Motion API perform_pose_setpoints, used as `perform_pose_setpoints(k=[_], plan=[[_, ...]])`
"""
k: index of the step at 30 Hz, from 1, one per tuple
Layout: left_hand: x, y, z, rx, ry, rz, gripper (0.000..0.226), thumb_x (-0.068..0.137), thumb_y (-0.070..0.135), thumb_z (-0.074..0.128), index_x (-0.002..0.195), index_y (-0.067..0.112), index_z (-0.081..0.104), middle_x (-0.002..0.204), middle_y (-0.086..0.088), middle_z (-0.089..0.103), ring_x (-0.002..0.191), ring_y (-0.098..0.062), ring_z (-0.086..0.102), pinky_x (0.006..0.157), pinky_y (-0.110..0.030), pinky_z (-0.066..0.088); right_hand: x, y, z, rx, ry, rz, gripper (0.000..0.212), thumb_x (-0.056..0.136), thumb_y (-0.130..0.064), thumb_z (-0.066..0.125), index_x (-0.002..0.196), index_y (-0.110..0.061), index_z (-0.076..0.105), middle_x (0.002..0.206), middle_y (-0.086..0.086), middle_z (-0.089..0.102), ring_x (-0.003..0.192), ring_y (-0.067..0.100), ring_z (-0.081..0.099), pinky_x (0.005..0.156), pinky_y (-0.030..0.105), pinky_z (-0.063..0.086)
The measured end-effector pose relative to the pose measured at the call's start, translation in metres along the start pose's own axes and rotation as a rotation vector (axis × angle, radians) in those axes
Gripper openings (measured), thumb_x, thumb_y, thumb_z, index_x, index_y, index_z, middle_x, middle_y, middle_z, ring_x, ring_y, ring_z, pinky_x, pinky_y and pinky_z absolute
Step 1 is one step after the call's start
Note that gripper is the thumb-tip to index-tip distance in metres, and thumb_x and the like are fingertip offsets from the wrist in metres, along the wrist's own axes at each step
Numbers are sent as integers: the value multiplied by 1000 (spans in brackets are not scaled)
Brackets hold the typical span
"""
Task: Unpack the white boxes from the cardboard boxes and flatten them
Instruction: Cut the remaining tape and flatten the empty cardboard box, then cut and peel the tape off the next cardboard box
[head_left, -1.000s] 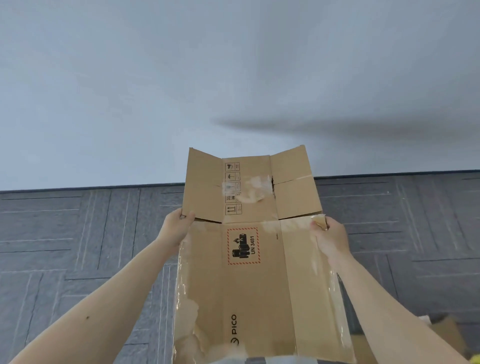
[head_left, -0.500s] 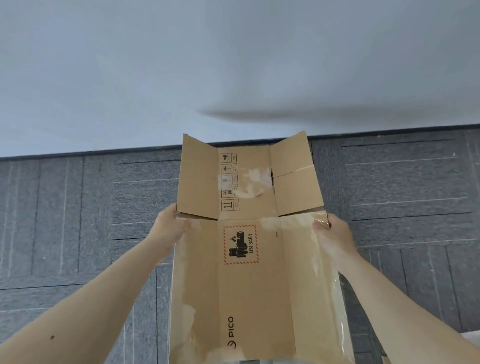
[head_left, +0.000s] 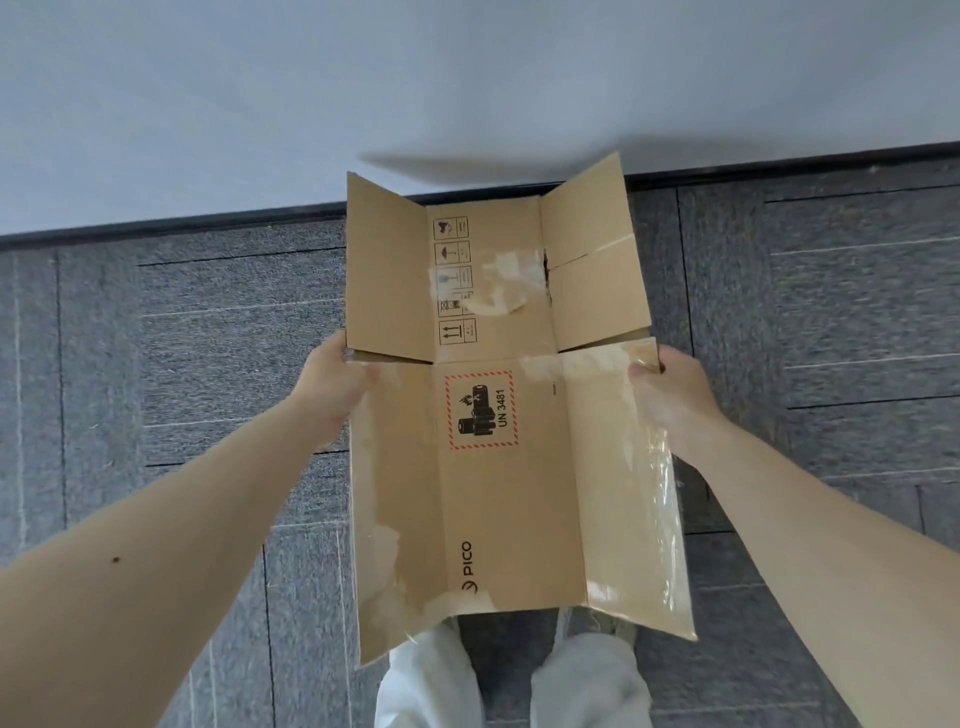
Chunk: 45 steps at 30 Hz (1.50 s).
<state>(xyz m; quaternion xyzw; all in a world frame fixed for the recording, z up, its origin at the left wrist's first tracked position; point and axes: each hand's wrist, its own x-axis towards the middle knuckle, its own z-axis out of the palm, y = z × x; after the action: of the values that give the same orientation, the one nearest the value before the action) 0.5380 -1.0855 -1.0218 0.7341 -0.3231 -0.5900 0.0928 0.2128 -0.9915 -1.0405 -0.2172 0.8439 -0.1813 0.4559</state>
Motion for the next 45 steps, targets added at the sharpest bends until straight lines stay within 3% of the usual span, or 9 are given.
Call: perform_pose_setpoints(k=[7,11,13,16,21,26,29,37,45], plan=[[29,-10,11,34,-41,-43,38,97,-3,54,127,19,52,117,-11,68,101,-28,69,88,-48,57,22,4,13,-94,-65,-14,24,90,-7,46,100,1,66,86,9,61,72,21,49,64,31,36],[22,-9,10,183,-51,-85,61,93,8,65,147,13,36,130,-8,61,112,-26,62,98,-44,50,13,-4,9,-114,-127,-24,25,90,-5,46,96,-13,68,88,1,60,80,22,52,61,28,39],[9,-2,6,283,-14,-66,63,93,14,66,148,15,36,136,-9,55,118,-28,56,105,-47,45,3,-10,3,-167,-146,-28,28,92,-7,47,112,-10,65,109,5,61,103,28,56,79,37,50],[-22,19,2,316,-26,-33,48,94,12,64,139,12,47,127,-12,60,108,-28,62,98,-47,53,-21,-28,-9,-204,-151,-76,35,96,-11,49,129,-12,61,129,8,60,117,26,56,102,42,46],[-105,88,-4,355,-64,82,18,96,9,60,113,9,63,96,-9,70,78,-21,66,82,-42,60,-88,-89,-49,-185,-175,-162,30,97,-25,54,68,-27,61,69,1,65,62,20,57,68,39,52],[-231,188,-13,518,-77,305,10,98,19,58,104,19,65,83,0,71,59,-14,58,58,-29,53,-193,-179,-124,-161,-187,-247,20,99,-26,54,100,-16,71,91,-2,67,83,18,63,77,34,50],[-320,250,-16,569,-99,436,8,98,22,57,98,24,65,78,2,71,47,-7,49,45,-17,39,-264,-236,-180,-134,-176,-320,21,99,-28,53,98,-15,70,84,-5,65,71,12,60,63,24,47],[-527,383,-37,592,-111,712,11,95,21,59,87,24,65,62,-7,59,48,-9,43,49,-15,39,-432,-327,-333,-35,-11,-455,22,99,-24,51,101,-14,71,76,-16,59,70,-3,53,57,9,34],[-671,417,4,709,-358,1057,13,94,22,58,83,25,64,60,0,52,48,-7,42,52,-19,37,-580,-274,-440,58,308,-384,23,100,-24,49,106,-16,70,79,-19,56,77,1,55,61,10,35]])
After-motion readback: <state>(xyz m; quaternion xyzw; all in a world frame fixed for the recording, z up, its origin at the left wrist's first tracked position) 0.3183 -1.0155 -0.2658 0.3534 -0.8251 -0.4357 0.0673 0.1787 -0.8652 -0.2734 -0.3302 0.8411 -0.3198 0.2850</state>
